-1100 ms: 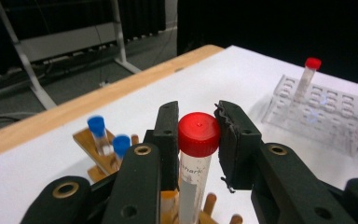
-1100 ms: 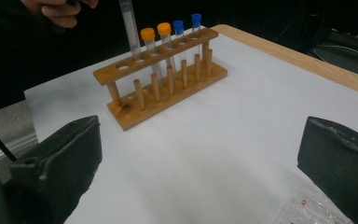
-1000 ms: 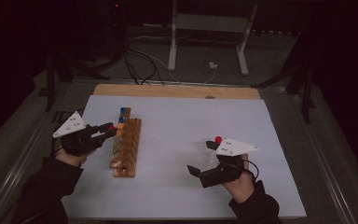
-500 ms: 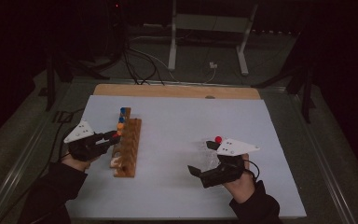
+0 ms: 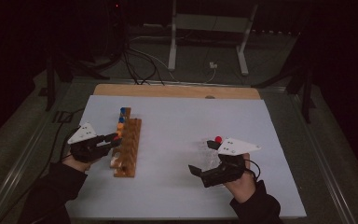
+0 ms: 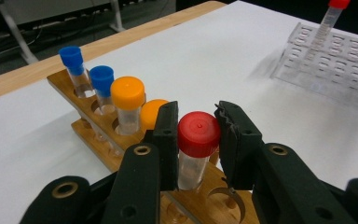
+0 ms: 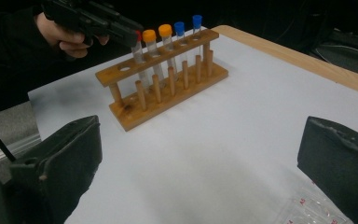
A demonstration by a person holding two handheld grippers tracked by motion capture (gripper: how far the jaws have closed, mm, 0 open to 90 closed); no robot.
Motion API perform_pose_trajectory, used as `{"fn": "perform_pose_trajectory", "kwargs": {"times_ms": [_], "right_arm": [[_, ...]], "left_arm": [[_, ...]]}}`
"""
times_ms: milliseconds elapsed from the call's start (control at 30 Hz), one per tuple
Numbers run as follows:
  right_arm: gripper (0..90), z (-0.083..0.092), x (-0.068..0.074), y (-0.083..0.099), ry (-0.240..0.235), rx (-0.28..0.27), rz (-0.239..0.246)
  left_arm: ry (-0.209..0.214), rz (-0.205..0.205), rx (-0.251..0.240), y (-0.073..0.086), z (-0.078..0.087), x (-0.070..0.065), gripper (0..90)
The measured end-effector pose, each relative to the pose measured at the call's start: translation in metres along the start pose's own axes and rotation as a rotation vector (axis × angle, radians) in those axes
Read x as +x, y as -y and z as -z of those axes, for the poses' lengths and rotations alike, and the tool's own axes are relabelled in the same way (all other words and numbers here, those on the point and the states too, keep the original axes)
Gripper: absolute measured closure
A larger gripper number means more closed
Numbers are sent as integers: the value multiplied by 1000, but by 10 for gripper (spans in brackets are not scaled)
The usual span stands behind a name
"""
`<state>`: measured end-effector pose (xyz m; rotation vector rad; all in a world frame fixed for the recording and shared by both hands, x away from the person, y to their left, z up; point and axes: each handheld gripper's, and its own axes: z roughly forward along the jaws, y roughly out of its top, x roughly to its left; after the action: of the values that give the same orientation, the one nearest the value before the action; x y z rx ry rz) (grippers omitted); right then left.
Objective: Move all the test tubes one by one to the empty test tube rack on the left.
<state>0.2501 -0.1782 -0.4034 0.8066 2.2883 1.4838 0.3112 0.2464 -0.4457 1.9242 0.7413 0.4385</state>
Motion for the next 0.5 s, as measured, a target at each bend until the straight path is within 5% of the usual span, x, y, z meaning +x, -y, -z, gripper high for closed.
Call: {"fn": "perform_pose_trajectory", "kwargs": {"times_ms": [300,500], "right_arm": [[0,15,-16,-4,56,-36,-4],[1,31,-44,3,123,-34,-12]], "left_arm": [[30,-9,-63,-16,12,-14,216],[80,-20,-95,-31,17,-29,30]]}}
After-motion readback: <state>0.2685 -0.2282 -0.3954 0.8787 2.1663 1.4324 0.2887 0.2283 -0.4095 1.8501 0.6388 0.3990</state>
